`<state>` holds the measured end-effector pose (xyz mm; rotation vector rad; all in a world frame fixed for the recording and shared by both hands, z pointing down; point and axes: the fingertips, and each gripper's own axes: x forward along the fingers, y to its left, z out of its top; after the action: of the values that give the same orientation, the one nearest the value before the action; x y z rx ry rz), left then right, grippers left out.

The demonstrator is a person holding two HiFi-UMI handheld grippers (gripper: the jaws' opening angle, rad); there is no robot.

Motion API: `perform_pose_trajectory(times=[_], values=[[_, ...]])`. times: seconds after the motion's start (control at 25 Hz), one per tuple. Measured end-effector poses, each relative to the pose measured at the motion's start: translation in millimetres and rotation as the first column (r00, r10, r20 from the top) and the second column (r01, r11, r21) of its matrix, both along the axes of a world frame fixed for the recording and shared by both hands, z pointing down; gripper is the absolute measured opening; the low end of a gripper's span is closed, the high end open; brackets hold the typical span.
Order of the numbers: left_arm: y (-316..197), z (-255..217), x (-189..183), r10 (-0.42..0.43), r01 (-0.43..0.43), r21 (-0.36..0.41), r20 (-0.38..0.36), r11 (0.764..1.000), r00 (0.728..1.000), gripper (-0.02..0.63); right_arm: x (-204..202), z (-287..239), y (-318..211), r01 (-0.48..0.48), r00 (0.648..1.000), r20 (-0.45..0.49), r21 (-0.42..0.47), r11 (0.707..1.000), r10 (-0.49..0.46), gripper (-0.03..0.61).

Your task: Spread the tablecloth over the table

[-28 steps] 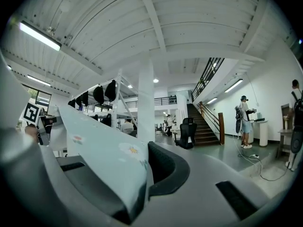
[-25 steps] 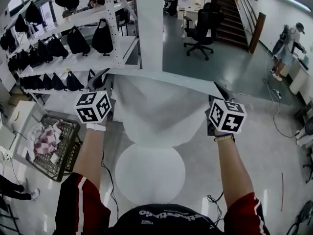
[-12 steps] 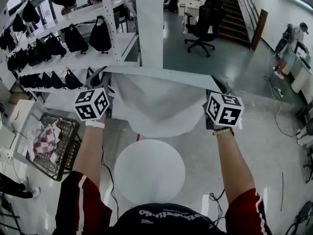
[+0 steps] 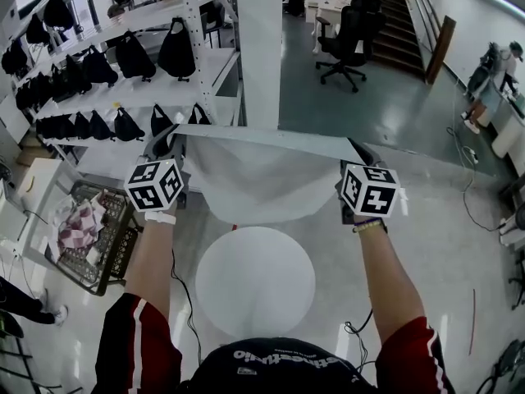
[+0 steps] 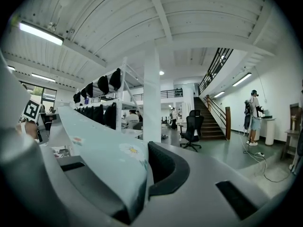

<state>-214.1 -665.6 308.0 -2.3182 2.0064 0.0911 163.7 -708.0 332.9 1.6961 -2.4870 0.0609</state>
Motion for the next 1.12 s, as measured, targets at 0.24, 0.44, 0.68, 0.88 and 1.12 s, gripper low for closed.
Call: perform_pose_trajectory(times=[0.24,0.44,0.68,0.88,1.12], values=[[27.8,27.2,-13.0,0.002,-0.002,-0.034,0.003,0.999,1.000,0.026,-13.1,24.9,20.5,0.015,0.999,-0.030,-0.044,0.999,-0.016,0.029],[55.7,50.8,-22.8,0.016,-0.017,-0.060,-0.014,0.998,1.000,0.026,-21.9,29.6,44.3,0.014,0.998,-0.059,-0.041,0.999,-0.016,0.029],[85.6,66.7,-20.0,0.043,-0.045,-0.084,-0.022,0.996,0.999,0.026,-17.5,32.3,76.0,-0.005,0.999,-0.054,-0.040,0.999,0.003,0.029],[109.5,70.3,-22.6,0.055,-0.057,-0.086,-0.028,0.995,0.998,0.026,-19.3,44.3,101.1,-0.012,0.999,-0.044,-0.062,0.998,0.010,0.029],[144.7,88.9,-25.1,0.073,-0.077,-0.118,-0.034,0.990,0.997,0.026,-21.6,58.4,133.9,-0.018,0.999,-0.041,-0.088,0.996,0.015,0.029]])
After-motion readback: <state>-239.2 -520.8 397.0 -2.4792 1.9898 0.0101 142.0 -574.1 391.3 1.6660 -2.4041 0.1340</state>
